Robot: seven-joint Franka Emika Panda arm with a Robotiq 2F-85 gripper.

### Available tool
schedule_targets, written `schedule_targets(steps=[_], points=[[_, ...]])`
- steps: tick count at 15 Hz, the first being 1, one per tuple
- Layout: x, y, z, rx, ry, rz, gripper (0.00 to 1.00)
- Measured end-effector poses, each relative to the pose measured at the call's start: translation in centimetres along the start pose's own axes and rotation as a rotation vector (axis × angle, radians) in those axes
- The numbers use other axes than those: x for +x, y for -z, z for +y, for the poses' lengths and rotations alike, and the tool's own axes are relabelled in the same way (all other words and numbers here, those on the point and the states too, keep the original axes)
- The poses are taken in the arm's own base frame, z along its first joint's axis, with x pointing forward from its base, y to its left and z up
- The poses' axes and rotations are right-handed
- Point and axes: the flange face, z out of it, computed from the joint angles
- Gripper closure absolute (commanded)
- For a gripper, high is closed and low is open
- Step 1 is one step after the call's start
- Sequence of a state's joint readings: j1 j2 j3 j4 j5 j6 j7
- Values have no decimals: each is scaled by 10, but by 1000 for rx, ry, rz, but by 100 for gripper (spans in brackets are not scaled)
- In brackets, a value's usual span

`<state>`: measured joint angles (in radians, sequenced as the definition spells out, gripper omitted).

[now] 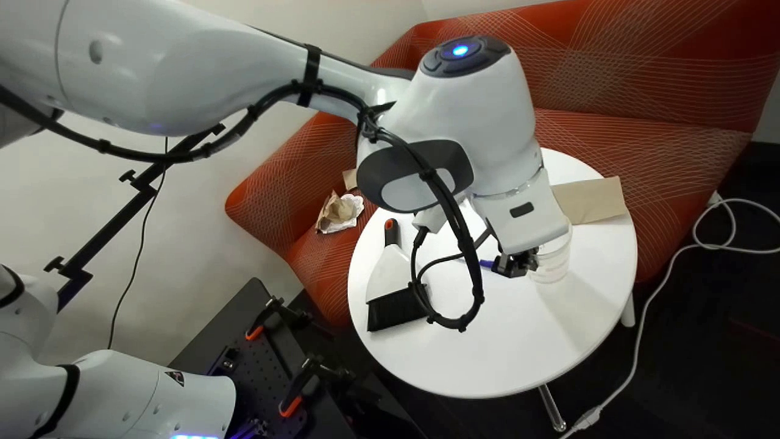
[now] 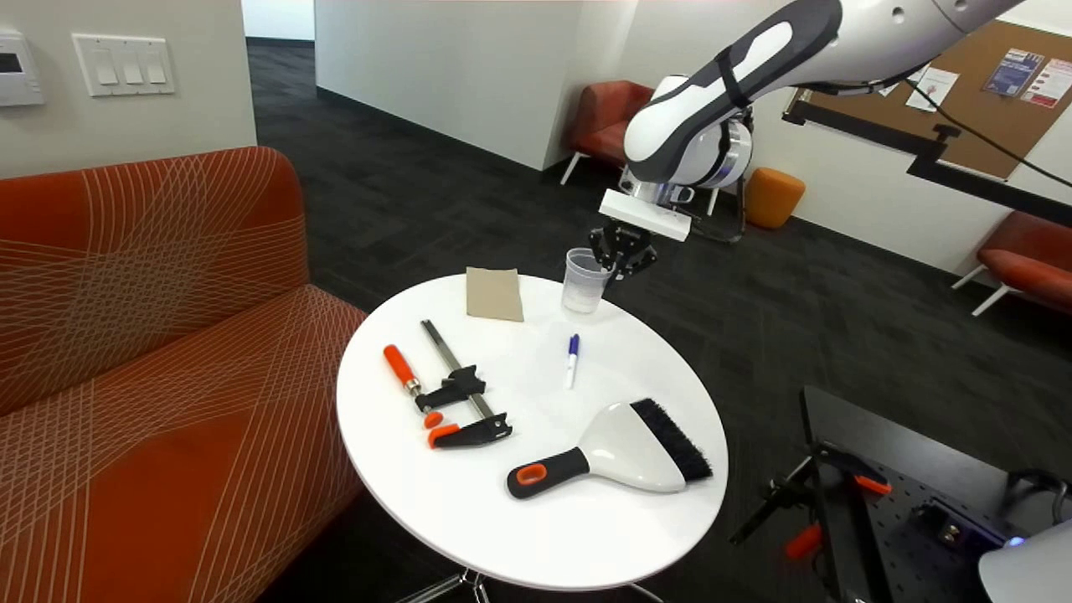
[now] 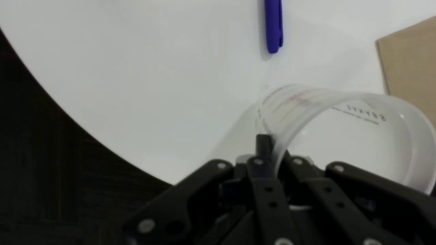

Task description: Move the bowl to the right the ln put the marker in it

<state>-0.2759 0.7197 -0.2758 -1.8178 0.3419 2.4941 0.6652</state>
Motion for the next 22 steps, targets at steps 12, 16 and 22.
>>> schedule_targets(steps=[12,16,22], points=[[12,-5,-1,5,-93,22,19],[2,32,1,43,-87,26,0],[-43,83,11,80,-33,7,0]])
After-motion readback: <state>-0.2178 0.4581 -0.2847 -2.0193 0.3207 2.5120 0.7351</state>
